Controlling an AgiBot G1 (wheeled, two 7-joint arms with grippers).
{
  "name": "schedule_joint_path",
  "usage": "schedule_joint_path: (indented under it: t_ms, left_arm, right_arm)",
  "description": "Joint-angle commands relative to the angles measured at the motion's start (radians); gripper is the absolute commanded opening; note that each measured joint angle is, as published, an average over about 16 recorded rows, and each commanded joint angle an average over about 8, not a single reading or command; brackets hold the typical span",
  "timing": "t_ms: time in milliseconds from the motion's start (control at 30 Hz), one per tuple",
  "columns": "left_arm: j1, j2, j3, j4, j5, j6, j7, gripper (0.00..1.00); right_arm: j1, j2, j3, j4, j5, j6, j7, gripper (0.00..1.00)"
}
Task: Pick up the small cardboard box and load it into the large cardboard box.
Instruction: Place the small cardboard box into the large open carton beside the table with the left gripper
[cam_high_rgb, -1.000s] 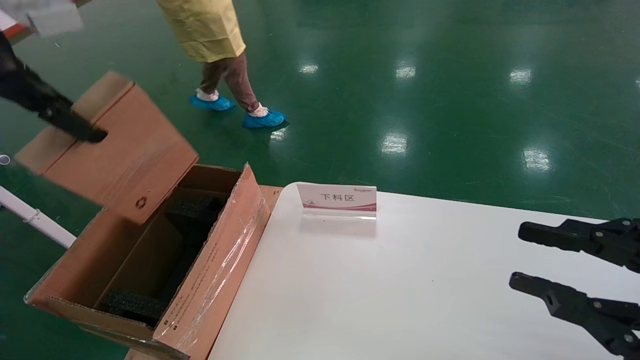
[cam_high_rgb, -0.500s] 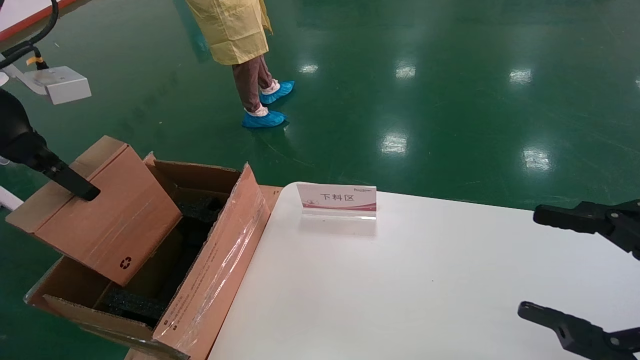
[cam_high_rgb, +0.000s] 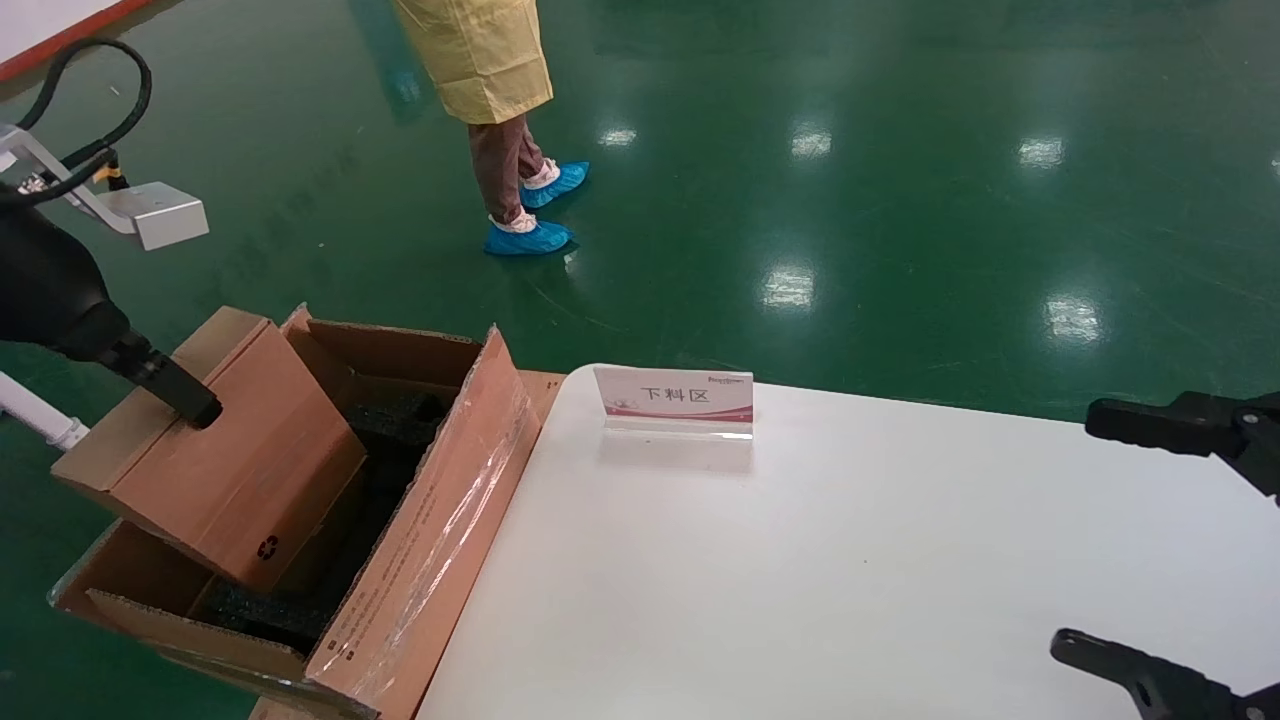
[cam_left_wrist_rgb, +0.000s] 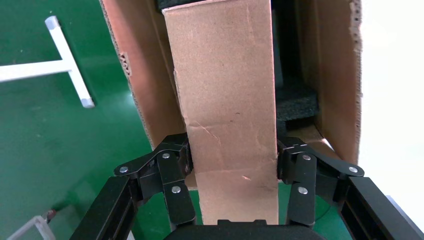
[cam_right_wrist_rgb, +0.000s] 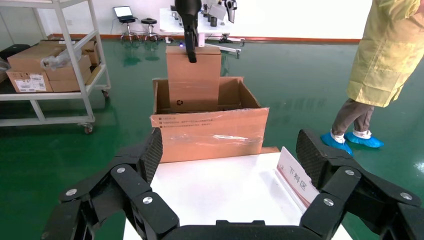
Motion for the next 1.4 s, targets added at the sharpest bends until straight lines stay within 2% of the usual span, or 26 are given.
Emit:
schedule_joint_path:
  t_ms: [33,367,1400]
  left_arm:
    - [0.018,0.001,0.002,0.012,-0.003,-0.007,-0.003,0.00]
    - [0.078,0.014,0.019,0.045,0.021,-0.046,-0.006,0.00]
    - [0.157,0.024,0.048,0.033,0.086,-0.206,-0.083,0.00]
  right_arm:
    - [0.000,0.000,0.000,0.000,0.000,0.000,0.000,1.00]
    - [0.000,0.000,-0.001,0.000,0.000,0.000,0.000,1.00]
    - [0.001,0.001,-0.002,0.000,0.002,0.001,-0.001,1.00]
